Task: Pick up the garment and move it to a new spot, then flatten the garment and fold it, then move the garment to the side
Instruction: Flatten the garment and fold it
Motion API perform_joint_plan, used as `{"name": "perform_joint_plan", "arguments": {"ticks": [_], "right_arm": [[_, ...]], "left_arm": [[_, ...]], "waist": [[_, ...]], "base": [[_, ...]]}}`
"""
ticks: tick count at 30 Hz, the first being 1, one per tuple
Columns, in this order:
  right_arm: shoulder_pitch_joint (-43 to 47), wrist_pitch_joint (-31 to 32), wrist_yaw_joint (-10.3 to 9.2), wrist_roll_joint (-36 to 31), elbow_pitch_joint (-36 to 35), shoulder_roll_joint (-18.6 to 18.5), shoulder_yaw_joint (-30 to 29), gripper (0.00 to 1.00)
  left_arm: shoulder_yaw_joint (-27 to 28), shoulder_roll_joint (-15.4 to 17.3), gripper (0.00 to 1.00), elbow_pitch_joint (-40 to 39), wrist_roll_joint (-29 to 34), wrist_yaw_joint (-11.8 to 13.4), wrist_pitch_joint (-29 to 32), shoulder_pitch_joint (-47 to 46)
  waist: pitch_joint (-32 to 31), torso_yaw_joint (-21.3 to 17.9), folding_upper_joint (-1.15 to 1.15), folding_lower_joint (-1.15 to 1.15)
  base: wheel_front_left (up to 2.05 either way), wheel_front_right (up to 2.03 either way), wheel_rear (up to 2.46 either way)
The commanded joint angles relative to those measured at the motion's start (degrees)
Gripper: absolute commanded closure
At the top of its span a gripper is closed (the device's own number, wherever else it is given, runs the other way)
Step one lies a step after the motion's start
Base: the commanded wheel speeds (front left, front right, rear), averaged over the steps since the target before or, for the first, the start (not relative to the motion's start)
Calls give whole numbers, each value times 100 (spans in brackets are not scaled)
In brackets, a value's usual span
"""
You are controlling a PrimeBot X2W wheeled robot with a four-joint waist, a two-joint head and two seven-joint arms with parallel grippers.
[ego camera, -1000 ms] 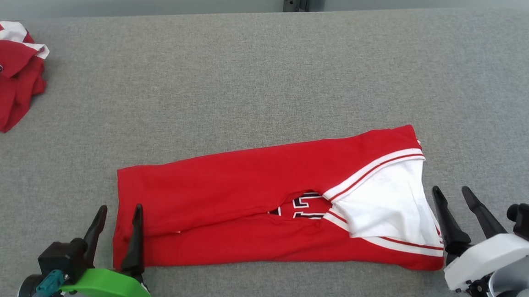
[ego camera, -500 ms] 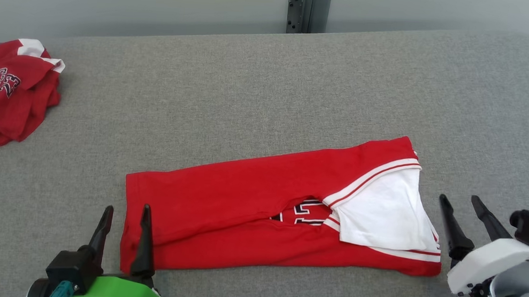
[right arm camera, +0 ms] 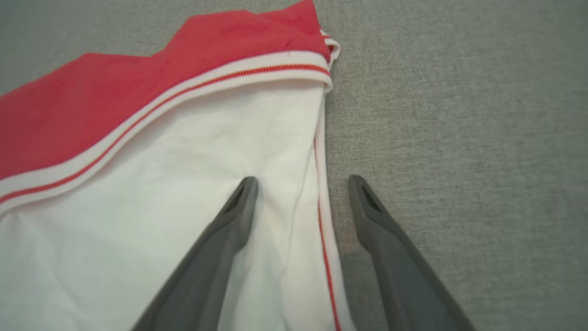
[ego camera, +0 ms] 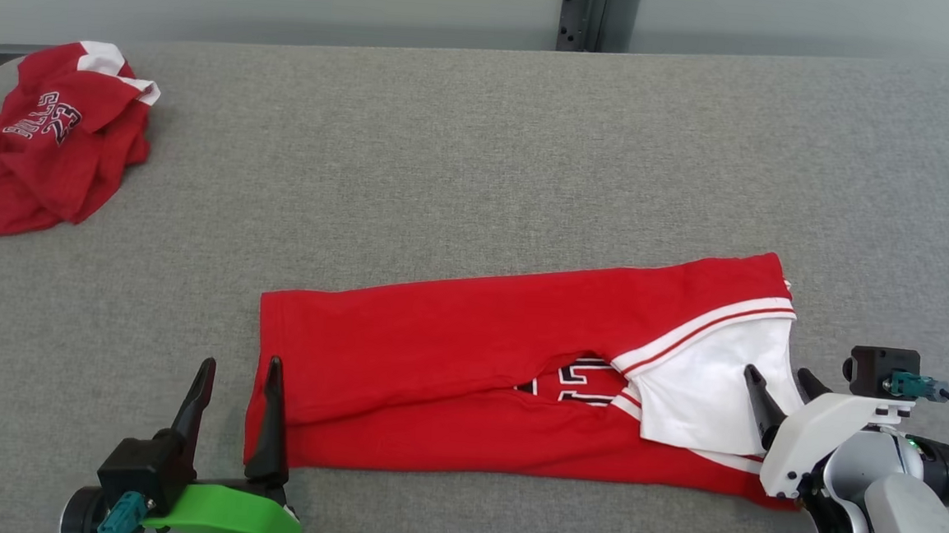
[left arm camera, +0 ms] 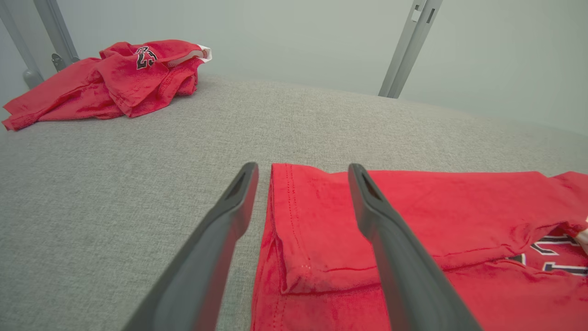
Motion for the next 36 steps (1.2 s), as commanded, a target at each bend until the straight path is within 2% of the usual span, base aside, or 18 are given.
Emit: {"name": "perform_joint_plan", "arguments": {"ticks": [1, 3, 4, 5, 7, 8, 15, 19, 24, 29, 36], "right_arm": [[-71, -19, 0, 111, 105, 58, 82, 0], [-72, 19, 2, 214, 223, 57, 225, 0], [-75, 26, 3, 261, 267, 66, 276, 44], [-84, 41, 3, 324, 302, 85, 313, 71], [-114, 15, 3, 392, 356, 80, 355, 93], [-143, -35, 2, 399, 374, 59, 361, 100], [-424, -278, -1, 612, 310, -140, 356, 100], [-445, -261, -4, 711, 174, -455, 202, 100], [-273, -206, -3, 714, -32, -859, -295, 100], [-123, -129, -2, 902, -369, -757, -581, 100], [108, 62, 0, 1277, -1138, -420, -191, 100]], "left_arm": [[38, -32, 0, 10, 33, -37, -2, -55], [76, -51, 0, 20, 59, -43, -2, -28], [99, -62, 0, 24, 72, -54, -2, -13], [119, -71, 0, 27, 84, -55, -2, 2], [161, -86, 0, 28, 97, -64, -2, 31], [183, -93, 0, 28, 111, -67, -1, 40], [296, -110, 0, 28, 191, -103, -2, 72], [343, -108, 0, 15, 230, -120, -1, 82], [352, -86, 0, 30, 273, -139, -1, 48], [350, -74, 0, 78, 286, -154, -1, -30], [299, -79, 0, 135, 307, -179, -1, -103]], "waist": [[17, 92, 0, 0], [12, 120, 0, 0], [7, 125, 0, 0], [2, 125, 0, 0], [-6, 110, 0, 0], [-8, 92, 0, 0], [-23, -198, 0, 0], [-29, -421, 0, 0], [-7, -673, 0, 0], [28, -868, 0, 0], [33, -954, 0, 0]], "base": [[0, 0, 0], [0, 0, 0], [0, 0, 0], [0, 0, 0], [0, 0, 0], [0, 0, 0], [0, 0, 0], [0, 0, 0], [0, 0, 0], [0, 0, 0], [0, 0, 0]]}}
